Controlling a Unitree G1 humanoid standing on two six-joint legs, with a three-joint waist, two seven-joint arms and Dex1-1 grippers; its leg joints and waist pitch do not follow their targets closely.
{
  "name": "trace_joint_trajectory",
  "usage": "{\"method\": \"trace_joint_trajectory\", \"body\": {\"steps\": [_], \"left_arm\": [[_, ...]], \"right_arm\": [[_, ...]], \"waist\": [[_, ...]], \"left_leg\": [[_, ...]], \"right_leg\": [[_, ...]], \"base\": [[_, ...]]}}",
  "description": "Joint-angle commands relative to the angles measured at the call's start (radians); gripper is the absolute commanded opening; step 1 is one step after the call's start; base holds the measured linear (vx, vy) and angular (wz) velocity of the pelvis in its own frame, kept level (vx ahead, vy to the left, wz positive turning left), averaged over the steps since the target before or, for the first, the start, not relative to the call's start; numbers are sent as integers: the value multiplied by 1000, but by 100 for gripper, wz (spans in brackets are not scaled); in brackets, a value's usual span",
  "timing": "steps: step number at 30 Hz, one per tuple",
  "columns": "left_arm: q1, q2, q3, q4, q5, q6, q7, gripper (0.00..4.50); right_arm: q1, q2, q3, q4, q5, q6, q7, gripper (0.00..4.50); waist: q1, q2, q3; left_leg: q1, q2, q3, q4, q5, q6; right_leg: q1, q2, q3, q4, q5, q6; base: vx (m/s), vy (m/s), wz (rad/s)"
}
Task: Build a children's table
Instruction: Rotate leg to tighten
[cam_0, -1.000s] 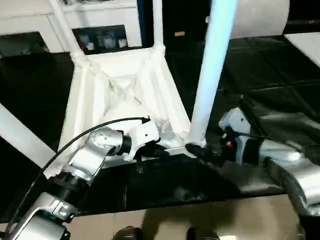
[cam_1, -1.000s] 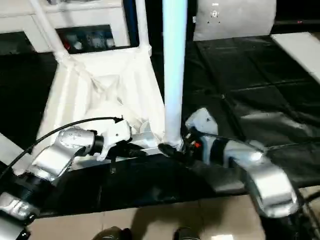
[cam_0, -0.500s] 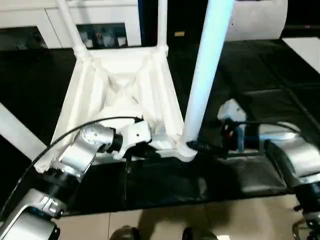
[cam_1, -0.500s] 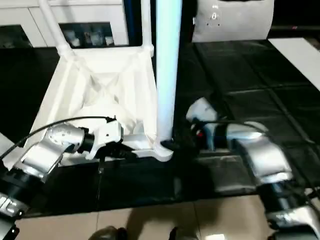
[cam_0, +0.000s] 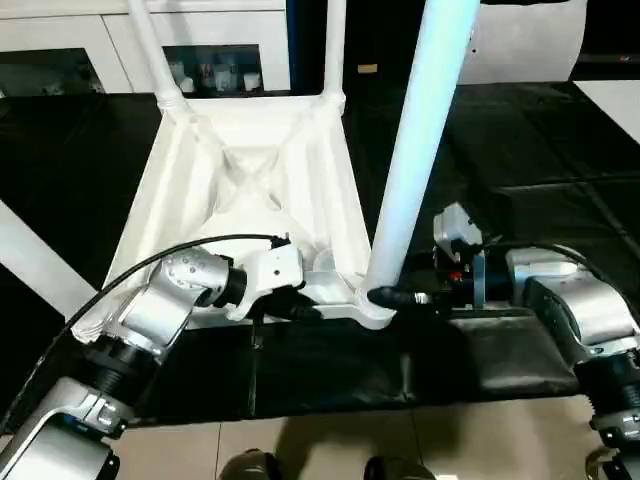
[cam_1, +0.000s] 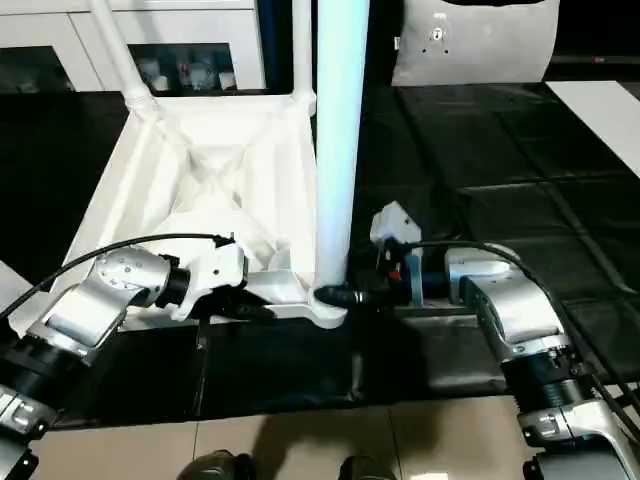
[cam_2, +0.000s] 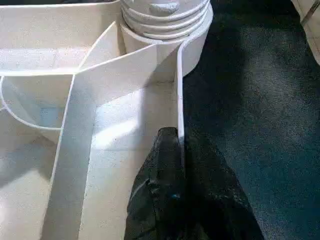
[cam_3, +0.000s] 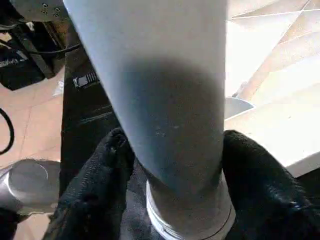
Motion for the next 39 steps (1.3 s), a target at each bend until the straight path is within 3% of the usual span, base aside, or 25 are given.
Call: {"method": "trace_joint_trajectory", "body": {"steps": [1,2,3,6,8,11,14,16,17,18,19,20,21,22,23,24,25,30,32,33,34,35,36,38,39], "left_arm": [[-7,-2,-9,-35,-7,-12,-10,0],[-7,-2,-9,-35,-7,-12,-9,0],[-10,-5,-7,-30,-7,-11,-2,0],[-13,-14,1,-20,-7,8,19,0],[-1,-46,19,-31,-17,93,73,0],[-2,-72,27,-23,0,137,131,0],[-15,-119,49,3,10,179,217,0],[-22,-144,55,15,21,194,263,0],[-31,-186,64,24,28,229,324,0],[-35,-212,71,27,32,250,363,0],[-39,-234,76,30,36,267,395,0],[-42,-272,85,26,40,300,448,0],[-46,-302,89,26,44,315,487,0],[-49,-317,91,30,46,315,508,0],[-51,-331,92,33,49,314,528,0],[-53,-340,92,36,51,311,541,0],[-51,-346,75,44,74,285,554,0],[-42,-333,57,39,89,249,529,0],[-24,-298,43,23,90,189,479,0],[-19,-290,42,20,87,178,464,0],[-8,-271,40,12,79,150,430,0],[4,-251,38,0,67,115,389,0],[4,-251,38,0,67,115,389,0],[28,-205,26,-17,42,65,296,0],[28,-205,26,-17,42,65,296,0]], "right_arm": [[5,7,20,7,6,16,21,262],[5,8,19,7,6,17,20,247],[11,13,20,1,8,24,9,247],[27,21,17,-26,23,61,-4,225],[70,47,29,-95,5,125,-100,210],[89,101,19,-126,-7,162,-210,203],[92,187,-14,-125,-16,232,-362,202],[93,234,-26,-116,-31,255,-441,201],[92,303,-40,-93,-64,274,-556,200],[90,343,-50,-78,-81,278,-622,200],[89,376,-58,-64,-96,282,-677,200],[90,435,-72,-49,-119,287,-778,200],[89,479,-82,-31,-133,281,-849,200],[90,500,-83,-25,-127,261,-861,200],[91,518,-83,-20,-121,242,-870,200],[91,531,-82,-17,-114,226,-872,256],[99,548,-80,-29,-102,198,-858,269],[113,502,-48,-74,-125,181,-798,316],[134,410,-30,-119,-141,160,-708,340],[135,392,-34,-124,-138,157,-688,340],[138,349,-44,-135,-132,150,-639,362],[140,306,-60,-145,-121,145,-589,362],[140,306,-60,-145,-121,145,-589,372],[128,218,-80,-150,-92,124,-485,379],[128,218,-80,-150,-92,124,-485,393]], "waist": [[-2,-14,-82],[0,-3,-83],[-3,-12,-87],[-1,-9,-87],[-1,-11,-86],[-8,-11,-73],[-21,-13,-57],[-35,-15,-53],[-42,-23,-53],[-48,-16,-53],[-59,-16,-51],[-59,-16,-51],[-69,-22,-48],[-72,-20,-48],[-83,-16,-50],[-84,-16,-52],[-86,-3,-50],[-82,-11,-47],[-78,-27,-45],[-72,-23,-47],[-71,-33,-45],[-70,-37,-45],[-65,-32,-50],[-62,-32,-54],[-61,-45,-49]], "left_leg": [[16,73,-20,-64,-43,132],[17,72,-21,-63,-45,128],[18,73,-20,-63,-49,124],[17,73,-20,-63,-35,125],[19,74,-19,-63,-28,124],[20,71,-20,-73,-112,82],[28,66,-26,-83,-235,17],[32,63,-33,-87,-298,-11],[31,61,-38,-88,-320,-18],[35,59,-37,-88,-326,-22],[38,58,-39,-88,-350,-34],[38,58,-39,-88,-350,-34],[33,55,-45,-89,-370,-39],[32,55,-48,-90,-376,-42],[38,55,-50,-92,-405,-35],[37,55,-50,-93,-402,-29],[35,60,-48,-102,-405,-19],[35,61,-45,-107,-408,-6],[35,60,-37,-105,-379,13],[35,62,-36,-103,-350,24],[32,62,-35,-104,-337,33],[23,63,-34,-104,-301,48],[24,65,-32,-102,-264,60],[21,67,-28,-101,-213,78],[19,67,-28,-102,-206,86]], "right_leg": [[59,-79,54,-55,-81,-295],[59,-79,54,-54,-83,-295],[61,-78,54,-56,-82,-294],[61,-77,54,-53,-62,-297],[59,-77,55,-52,-53,-299],[57,-79,56,-71,-198,-268],[50,-80,54,-97,-439,-196],[45,-80,50,-109,-546,-149],[46,-82,47,-116,-597,-116],[36,-80,50,-119,-603,-110],[28,-80,47,-123,-628,-103],[28,-80,47,-123,-628,-103],[32,-82,41,-126,-664,-83],[33,-82,39,-127,-671,-74],[32,-82,33,-139,-665,-59],[34,-82,34,-139,-646,-60],[33,-77,38,-140,-571,-72],[34,-78,46,-135,-522,-96],[31,-80,53,-139,-527,-95],[33,-83,57,-136,-518,-98],[34,-84,56,-139,-518,-97],[40,-85,59,-132,-496,-101],[42,-87,60,-127,-457,-112],[44,-83,60,-118,-381,-140],[46,-82,58,-119,-375,-141]], "base": [[0,0,0],[0,0,0],[0,0,0],[0,0,0],[0,0,0],[0,0,0],[0,0,0],[0,0,0],[0,0,0],[0,0,0],[0,0,0],[0,0,0],[0,0,0],[0,0,0],[0,0,0],[-22,52,-9],[0,0,0],[0,0,0],[0,0,0],[0,0,0],[0,0,0],[0,0,0],[0,0,0],[0,0,0],[0,0,0]]}}
